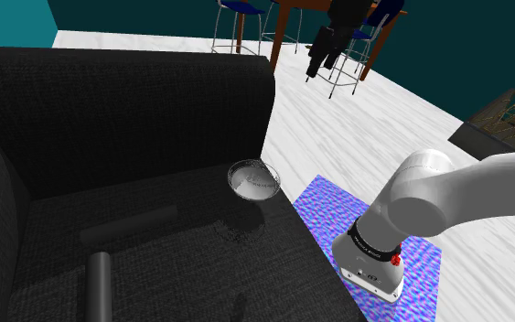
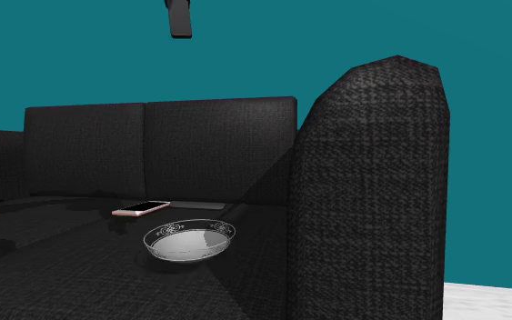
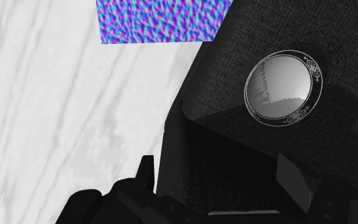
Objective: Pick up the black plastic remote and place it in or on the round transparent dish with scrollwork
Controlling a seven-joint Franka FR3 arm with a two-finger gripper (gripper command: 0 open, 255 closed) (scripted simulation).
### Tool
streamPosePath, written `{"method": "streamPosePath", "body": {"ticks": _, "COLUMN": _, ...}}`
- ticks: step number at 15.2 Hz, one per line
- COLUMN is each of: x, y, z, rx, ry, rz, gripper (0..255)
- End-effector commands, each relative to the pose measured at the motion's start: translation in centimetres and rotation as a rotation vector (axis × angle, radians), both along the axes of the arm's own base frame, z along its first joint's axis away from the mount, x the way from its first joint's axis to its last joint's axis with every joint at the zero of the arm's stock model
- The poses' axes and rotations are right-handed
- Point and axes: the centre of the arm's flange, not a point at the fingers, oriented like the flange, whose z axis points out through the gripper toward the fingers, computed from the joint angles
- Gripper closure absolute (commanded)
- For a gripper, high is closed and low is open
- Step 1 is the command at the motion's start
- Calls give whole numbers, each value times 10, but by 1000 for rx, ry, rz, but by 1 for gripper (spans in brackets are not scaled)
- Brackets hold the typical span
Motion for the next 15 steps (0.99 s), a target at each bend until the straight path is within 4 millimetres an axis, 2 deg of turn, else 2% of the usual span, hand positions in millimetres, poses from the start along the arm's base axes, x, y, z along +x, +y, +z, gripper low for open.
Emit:
{"method": "streamPosePath", "body": {"ticks": 1, "x": 0, "y": 0, "z": 0, "rx": 0, "ry": 0, "rz": 0, "gripper": 0}}
{"method": "streamPosePath", "body": {"ticks": 8, "x": 64, "y": 54, "z": -43, "rx": 7, "ry": 36, "rz": 176, "gripper": 0}}
{"method": "streamPosePath", "body": {"ticks": 15, "x": 116, "y": 118, "z": -87, "rx": 14, "ry": 72, "rz": 353, "gripper": 0}}
